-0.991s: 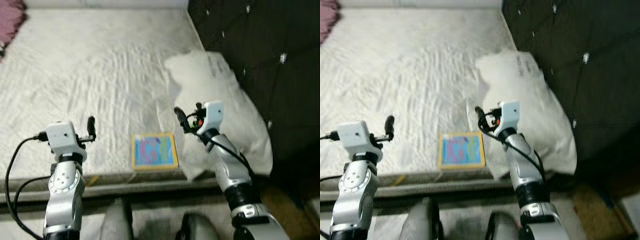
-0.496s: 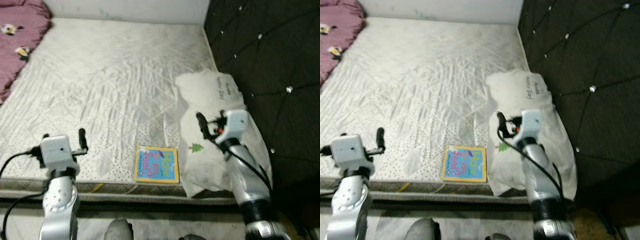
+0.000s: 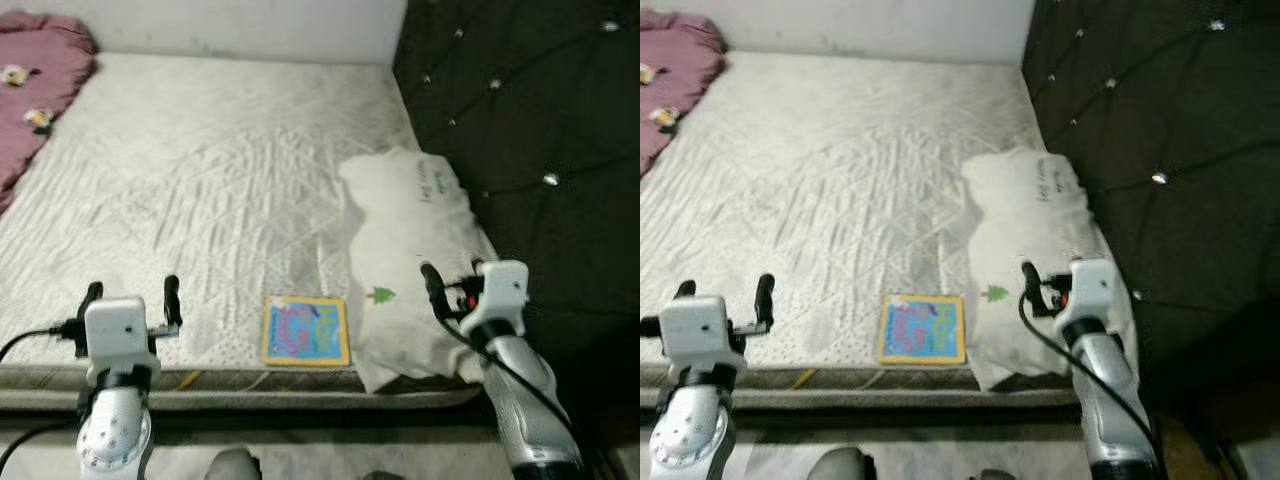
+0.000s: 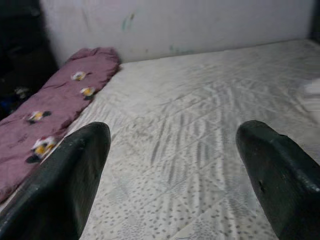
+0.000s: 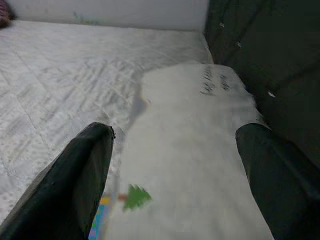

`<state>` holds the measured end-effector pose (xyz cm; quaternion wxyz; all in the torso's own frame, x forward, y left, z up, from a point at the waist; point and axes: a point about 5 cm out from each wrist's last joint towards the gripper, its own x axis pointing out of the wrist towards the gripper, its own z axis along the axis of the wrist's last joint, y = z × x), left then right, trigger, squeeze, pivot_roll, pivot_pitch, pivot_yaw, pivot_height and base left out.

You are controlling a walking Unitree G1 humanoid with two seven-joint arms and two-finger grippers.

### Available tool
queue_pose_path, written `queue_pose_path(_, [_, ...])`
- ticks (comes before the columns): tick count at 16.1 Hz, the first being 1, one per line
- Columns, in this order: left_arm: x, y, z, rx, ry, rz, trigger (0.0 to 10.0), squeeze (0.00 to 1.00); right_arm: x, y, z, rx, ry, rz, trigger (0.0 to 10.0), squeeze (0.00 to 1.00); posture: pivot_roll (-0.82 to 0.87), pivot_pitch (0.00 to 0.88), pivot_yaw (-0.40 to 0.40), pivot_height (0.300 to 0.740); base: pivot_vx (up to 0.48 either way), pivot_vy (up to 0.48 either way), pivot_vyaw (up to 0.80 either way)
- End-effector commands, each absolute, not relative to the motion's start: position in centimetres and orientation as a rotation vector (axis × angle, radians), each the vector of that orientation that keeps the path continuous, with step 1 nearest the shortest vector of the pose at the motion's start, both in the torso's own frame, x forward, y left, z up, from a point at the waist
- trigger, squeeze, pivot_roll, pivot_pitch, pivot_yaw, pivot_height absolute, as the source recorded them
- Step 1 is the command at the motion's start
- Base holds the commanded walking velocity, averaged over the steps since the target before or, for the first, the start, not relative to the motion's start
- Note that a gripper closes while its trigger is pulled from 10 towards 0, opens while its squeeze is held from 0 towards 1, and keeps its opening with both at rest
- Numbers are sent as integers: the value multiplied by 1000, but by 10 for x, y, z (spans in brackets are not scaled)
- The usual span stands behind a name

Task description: Clean up the room

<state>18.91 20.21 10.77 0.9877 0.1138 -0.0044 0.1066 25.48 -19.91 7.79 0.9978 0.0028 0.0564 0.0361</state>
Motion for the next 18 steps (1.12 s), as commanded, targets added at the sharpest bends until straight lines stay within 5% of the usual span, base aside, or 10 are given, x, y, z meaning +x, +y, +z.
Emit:
queue_pose_path(1, [191,202,117,238,-31,202,10000,0,255,-201,85,12,98,48,10000,0,-13,36,-16,740,0,0,-550])
queue_pose_path(7, [185,196,112,183,5,189,10000,0,245,-190,88,23,106,37,10000,0,-21,56,-2,740,0,0,-733])
queue_pose_path(18, [194,178,106,141,8,98,10000,0,257,-180,86,32,131,87,10000,0,-12,66,-18,740,0,-57,0])
